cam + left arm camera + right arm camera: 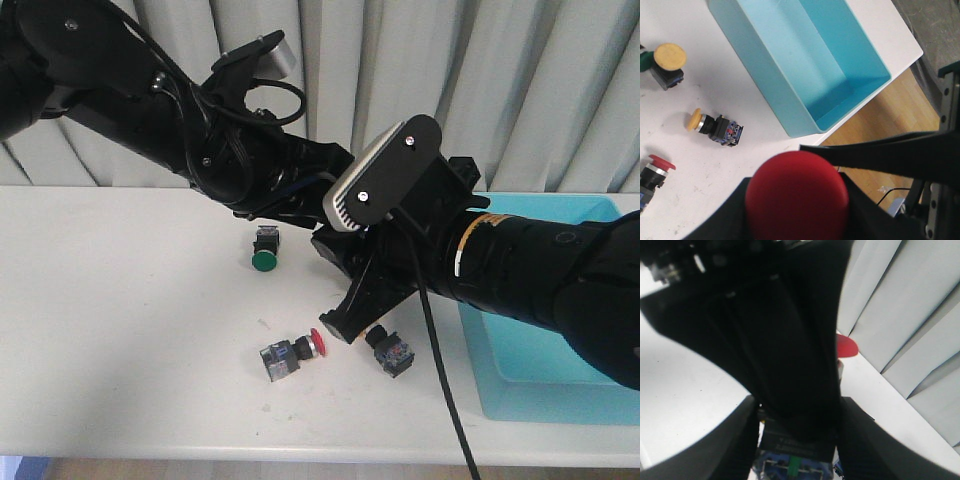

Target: Pick red and yellow buttons and place in box

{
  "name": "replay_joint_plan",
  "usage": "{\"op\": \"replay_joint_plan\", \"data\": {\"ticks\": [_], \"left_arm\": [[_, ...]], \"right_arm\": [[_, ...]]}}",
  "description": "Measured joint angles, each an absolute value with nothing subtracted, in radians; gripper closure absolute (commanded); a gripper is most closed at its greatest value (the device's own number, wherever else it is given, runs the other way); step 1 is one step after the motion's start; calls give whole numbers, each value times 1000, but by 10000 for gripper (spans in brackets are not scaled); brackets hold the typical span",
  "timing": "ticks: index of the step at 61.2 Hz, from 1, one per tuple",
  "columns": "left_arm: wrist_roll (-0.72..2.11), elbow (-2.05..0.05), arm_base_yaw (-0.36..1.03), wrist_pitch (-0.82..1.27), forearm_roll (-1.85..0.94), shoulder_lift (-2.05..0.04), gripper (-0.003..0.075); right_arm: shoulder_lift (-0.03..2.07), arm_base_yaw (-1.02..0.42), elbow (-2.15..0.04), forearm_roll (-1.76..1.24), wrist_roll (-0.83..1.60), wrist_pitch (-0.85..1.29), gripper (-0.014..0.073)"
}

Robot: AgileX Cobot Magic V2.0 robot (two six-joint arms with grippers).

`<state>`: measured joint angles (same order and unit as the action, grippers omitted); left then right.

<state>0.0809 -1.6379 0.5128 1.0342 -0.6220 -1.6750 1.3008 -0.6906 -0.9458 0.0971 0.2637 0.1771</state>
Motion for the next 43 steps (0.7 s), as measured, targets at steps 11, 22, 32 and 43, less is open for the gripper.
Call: {"op": "replay_joint_plan", "data": {"ticks": [11,22,32,43], "left_arm": [[164,-1638,512,1021,-642,-1675,386],[225,-1638,513,1013,-680,-1676,229],[238,-1637,514,1013,-700,-1676,213],[247,-1636,513,1012,-707,-1676,220]], "right_arm": [[1299,-691,-946,97,261,178,598],[1298,-690,-947,96,259,182,596],[1298,-689,-947,106,256,193,595],[1297,-685,-948,116,253,200,594]]}}
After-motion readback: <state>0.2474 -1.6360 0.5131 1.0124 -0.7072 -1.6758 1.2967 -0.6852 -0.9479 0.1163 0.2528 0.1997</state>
